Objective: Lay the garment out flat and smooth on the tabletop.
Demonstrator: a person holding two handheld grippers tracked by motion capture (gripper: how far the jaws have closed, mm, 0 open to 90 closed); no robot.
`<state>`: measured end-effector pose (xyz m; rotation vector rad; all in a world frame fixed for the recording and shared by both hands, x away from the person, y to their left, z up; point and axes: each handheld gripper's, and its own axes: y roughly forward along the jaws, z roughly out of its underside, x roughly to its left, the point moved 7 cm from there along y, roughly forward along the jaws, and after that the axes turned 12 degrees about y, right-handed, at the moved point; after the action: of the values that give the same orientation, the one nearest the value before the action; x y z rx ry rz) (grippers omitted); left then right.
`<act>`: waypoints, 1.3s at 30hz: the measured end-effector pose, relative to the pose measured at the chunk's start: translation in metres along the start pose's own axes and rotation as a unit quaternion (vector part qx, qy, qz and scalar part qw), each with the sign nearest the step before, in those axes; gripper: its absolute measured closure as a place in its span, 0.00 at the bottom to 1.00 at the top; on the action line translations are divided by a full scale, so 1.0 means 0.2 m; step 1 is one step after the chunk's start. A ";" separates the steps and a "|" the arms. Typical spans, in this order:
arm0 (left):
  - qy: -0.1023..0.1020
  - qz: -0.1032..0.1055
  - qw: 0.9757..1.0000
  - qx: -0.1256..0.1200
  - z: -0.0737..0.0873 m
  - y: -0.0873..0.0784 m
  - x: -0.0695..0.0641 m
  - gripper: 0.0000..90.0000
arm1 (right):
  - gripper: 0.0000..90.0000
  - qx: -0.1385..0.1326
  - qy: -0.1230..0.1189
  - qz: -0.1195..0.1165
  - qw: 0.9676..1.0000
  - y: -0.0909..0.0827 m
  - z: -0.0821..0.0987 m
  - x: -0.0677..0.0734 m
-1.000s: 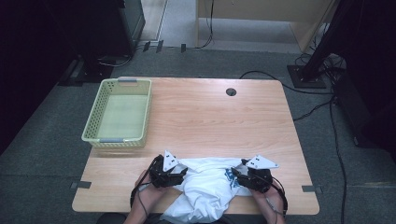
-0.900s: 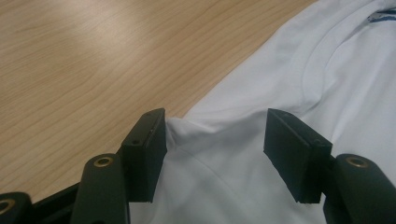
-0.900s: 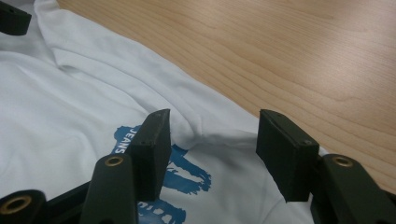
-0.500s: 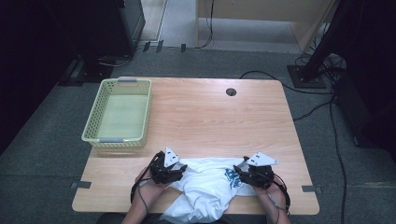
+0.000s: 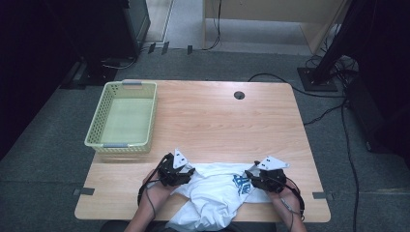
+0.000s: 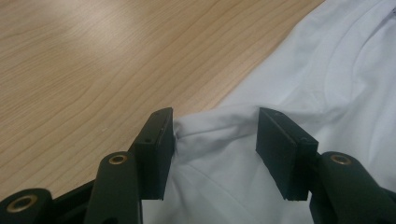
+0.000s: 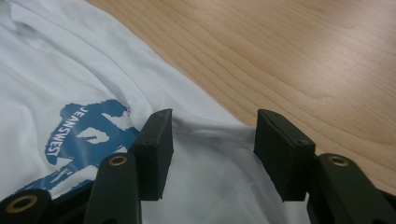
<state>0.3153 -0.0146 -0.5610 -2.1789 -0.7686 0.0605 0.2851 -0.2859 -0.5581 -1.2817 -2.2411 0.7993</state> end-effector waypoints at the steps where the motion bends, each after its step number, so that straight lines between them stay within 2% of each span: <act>1: 0.001 0.000 1.000 0.003 0.00 0.01 0.00 0.53 | 0.55 0.002 0.001 0.000 1.000 0.00 0.00 0.00; 5: -0.001 0.002 1.000 0.002 0.00 0.01 0.02 0.60 | 0.58 0.008 0.004 0.003 1.000 0.02 0.02 -0.02; 9: -0.002 0.010 1.000 0.001 -0.01 0.02 0.01 0.75 | 0.63 0.013 0.006 0.006 1.000 0.03 0.02 -0.03; 12: 0.012 0.011 1.000 0.012 -0.02 0.02 0.00 0.88 | 0.73 0.014 0.007 0.004 1.000 0.04 0.02 -0.02; 15: 0.016 0.010 1.000 0.019 -0.03 0.02 -0.01 0.94 | 0.87 0.019 0.018 -0.009 1.000 0.05 0.01 -0.01; 18: 0.008 0.012 1.000 0.016 -0.03 0.02 0.00 0.96 | 0.96 0.024 0.021 -0.006 0.999 0.05 0.00 -0.01; 20: -0.001 0.017 1.000 0.008 -0.03 0.01 0.00 0.96 | 1.00 0.016 0.033 -0.017 0.999 0.04 -0.01 -0.01; 24: -0.013 0.017 1.000 -0.015 -0.07 -0.03 0.02 0.96 | 1.00 -0.006 0.042 -0.018 0.999 0.00 -0.04 -0.02; 30: -0.013 0.013 1.000 -0.019 -0.08 -0.04 0.05 0.96 | 1.00 0.000 0.039 -0.015 0.999 0.00 -0.03 -0.02; 34: -0.017 0.007 1.000 -0.026 -0.10 -0.06 0.08 0.96 | 1.00 -0.012 0.045 -0.013 0.999 -0.01 -0.05 -0.03; 39: -0.016 0.003 0.999 -0.030 -0.12 -0.06 0.13 0.96 | 1.00 -0.025 0.040 -0.005 0.999 0.00 -0.11 -0.04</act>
<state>0.3367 -0.0117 -0.5302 -2.2416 -0.7916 0.0751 0.3027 -0.2875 -0.5424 -1.3004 -2.2163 0.6802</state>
